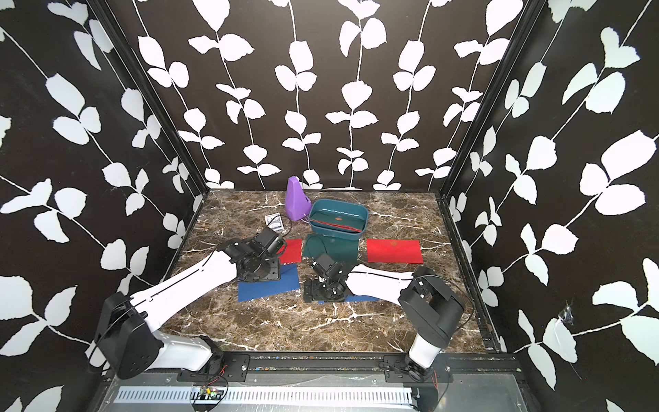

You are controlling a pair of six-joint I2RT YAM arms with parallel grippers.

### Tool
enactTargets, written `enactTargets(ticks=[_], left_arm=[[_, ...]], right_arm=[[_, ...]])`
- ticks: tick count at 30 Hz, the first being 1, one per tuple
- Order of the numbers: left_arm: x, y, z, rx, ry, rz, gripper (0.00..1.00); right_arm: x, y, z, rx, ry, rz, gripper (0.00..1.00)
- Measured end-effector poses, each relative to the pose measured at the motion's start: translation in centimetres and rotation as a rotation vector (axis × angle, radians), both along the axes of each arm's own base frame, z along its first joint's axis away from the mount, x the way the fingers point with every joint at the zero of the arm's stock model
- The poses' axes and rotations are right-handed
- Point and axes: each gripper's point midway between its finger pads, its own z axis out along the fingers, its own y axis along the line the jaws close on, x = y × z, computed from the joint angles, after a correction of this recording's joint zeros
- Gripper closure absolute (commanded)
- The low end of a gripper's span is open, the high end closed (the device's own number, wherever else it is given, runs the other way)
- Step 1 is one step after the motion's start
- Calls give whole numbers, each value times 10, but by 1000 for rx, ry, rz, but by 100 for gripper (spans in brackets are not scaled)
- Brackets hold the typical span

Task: Put the sealed envelopes into the storage box
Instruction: Move the envelope to the center of the board, then pick up the envelope from the center of the board.

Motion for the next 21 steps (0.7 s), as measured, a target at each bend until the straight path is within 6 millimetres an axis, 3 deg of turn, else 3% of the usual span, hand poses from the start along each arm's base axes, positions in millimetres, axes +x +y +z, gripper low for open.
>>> enactTargets(ticks=[3, 6, 8, 10, 12, 16, 21], left_arm=[[2, -9, -7, -19, 21, -7, 37], [0, -25, -12, -40, 32, -43, 38], [-4, -44, -17, -51, 50, -83, 38], [-4, -62, -22, -64, 59, -110, 38], [-4, -78, -29, -78, 68, -129, 39], [6, -99, -39, -78, 77, -147, 40], [37, -131, -30, -117, 15, -181, 42]], right_arm=[[15, -25, 24, -2, -34, -69, 1], [43, -63, 46, 23, -75, -188, 1], [58, -98, 50, 25, -88, -287, 1], [61, -131, 42, -2, -70, -375, 1], [48, -147, 28, -25, -25, -412, 5], [8, -156, 1, -15, 73, -447, 12], [-22, -148, -22, -10, 155, -470, 19]])
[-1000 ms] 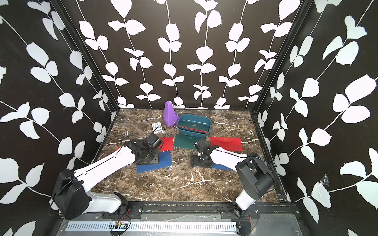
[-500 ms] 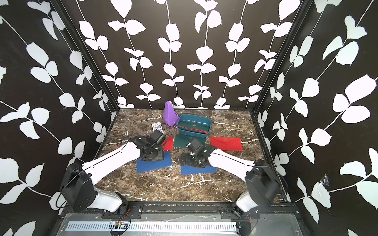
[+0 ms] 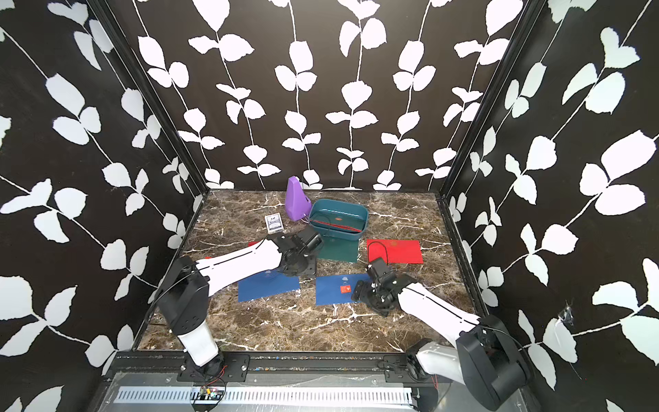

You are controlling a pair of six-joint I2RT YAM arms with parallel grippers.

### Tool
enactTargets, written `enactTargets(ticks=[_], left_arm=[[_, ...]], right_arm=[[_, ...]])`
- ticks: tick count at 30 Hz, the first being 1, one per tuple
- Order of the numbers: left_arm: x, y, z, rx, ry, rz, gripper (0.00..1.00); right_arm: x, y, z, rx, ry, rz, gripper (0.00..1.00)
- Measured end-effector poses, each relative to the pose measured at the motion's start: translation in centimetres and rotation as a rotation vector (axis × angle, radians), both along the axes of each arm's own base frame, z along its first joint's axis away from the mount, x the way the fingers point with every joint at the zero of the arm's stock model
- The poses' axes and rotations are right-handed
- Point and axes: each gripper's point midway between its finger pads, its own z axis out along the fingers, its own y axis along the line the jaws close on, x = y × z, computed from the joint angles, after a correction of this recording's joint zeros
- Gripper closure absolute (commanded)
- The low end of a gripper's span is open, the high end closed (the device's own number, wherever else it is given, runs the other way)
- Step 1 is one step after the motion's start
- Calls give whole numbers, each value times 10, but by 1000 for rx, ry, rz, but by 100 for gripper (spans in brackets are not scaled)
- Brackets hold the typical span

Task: Put the sealed envelopes into the storage box
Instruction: Pick up the envelope from the center of the board.

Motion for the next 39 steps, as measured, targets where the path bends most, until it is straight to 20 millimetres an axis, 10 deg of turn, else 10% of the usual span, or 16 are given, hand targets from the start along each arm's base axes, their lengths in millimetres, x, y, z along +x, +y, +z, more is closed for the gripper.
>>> enactTargets(ticks=[16, 39], left_arm=[[28, -53, -33, -121, -42, -44, 48], [-19, -61, -71, -60, 47, -135, 49]], right_arm=[[26, 25, -11, 122, -127, -292, 57], [61, 17, -14, 184, -287, -486, 81]])
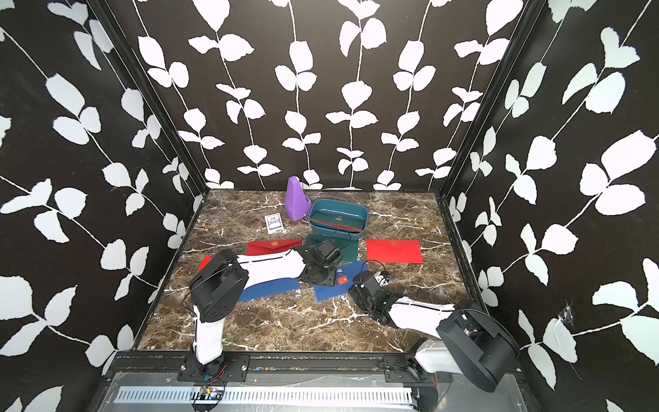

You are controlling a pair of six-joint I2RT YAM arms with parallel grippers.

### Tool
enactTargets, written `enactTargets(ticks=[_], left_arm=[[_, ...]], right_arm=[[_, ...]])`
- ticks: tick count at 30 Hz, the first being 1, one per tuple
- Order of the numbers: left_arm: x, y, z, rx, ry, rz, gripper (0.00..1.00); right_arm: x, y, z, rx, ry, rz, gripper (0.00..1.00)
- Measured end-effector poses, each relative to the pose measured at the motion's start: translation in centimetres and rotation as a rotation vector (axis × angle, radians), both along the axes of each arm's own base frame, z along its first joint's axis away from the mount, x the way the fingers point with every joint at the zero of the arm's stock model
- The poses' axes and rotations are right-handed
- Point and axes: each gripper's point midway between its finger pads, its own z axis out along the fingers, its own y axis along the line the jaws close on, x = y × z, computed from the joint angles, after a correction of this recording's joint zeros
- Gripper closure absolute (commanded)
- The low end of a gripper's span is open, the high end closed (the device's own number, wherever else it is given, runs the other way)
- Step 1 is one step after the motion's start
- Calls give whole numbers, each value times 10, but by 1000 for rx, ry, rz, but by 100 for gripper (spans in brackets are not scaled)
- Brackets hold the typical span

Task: Put the sealed envelopes into the storage box
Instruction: Pick up the envelope from the center of the board.

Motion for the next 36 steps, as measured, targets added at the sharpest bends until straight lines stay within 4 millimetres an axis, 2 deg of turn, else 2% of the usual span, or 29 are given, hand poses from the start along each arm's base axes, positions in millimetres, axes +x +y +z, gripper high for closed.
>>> enactTargets(ticks=[11, 13, 22, 25, 28, 31, 34, 36], left_arm=[[-4, -1, -1, 0, 10, -37, 50], [-4, -1, -2, 1, 11, -41, 50], [-5, -2, -2, 2, 10, -61, 51], [-5, -2, 0, 5, 11, -64, 48], [-7, 2, 4, 30, 27, -62, 44], [-3, 3, 22, 35, 6, -53, 41], [8, 0, 60, -7, -55, -39, 40], [17, -3, 90, -51, -109, -28, 41]], right_arm=[[14, 1, -7, 17, -59, -41, 92], [16, 4, -7, 23, -68, -40, 100], [21, 8, -7, 42, -84, -41, 100], [16, 4, -3, 31, -72, -36, 100], [1, -9, -1, -20, -29, -30, 100], [-11, -24, 7, -74, -12, -27, 100], [-16, -33, 16, -107, -11, -17, 100], [-18, -35, 16, -135, 3, -4, 81]])
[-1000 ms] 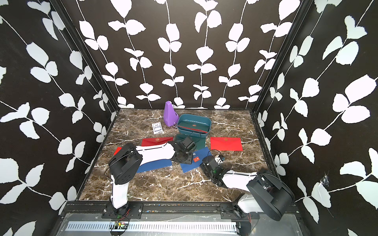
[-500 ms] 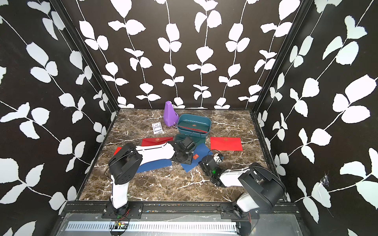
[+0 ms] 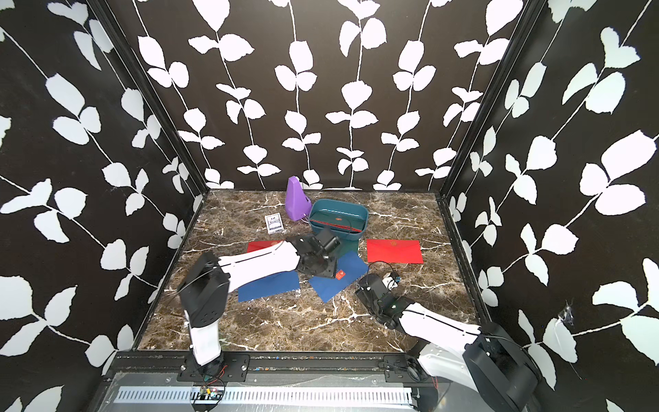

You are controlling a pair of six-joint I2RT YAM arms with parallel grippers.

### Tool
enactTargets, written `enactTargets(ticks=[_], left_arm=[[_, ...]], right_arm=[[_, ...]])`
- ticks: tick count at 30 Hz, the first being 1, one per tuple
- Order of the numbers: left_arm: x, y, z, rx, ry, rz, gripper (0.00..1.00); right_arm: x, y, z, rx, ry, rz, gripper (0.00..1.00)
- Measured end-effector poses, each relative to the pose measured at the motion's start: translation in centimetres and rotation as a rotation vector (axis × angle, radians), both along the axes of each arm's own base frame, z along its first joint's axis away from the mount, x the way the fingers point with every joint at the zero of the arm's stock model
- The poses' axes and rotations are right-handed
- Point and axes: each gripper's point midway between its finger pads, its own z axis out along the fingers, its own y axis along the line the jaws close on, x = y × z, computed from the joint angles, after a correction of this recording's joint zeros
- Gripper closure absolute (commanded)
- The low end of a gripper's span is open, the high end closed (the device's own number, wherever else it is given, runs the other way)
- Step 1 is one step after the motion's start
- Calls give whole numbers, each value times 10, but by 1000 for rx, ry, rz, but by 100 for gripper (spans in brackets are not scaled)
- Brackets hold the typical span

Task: Put the sealed envelopes into the storage box
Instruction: Pick up the envelope from the center of the board.

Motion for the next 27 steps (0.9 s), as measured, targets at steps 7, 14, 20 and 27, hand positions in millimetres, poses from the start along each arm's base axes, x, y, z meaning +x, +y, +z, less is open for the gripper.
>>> enactTargets(ticks=[7, 14, 20, 27], left_arm=[[12, -4, 13, -19, -44, -22, 44], [11, -3, -37, 75, -14, -95, 44], [18, -11, -54, 88, -32, -149, 46], [17, -18, -89, 114, -2, -209, 49]], right_arm=[[9, 3, -12, -42, 29, 35, 53], [37, 15, -8, -7, -9, 63, 49], [52, 27, -7, 49, -47, 75, 48], [67, 40, -7, 127, -96, 71, 48]])
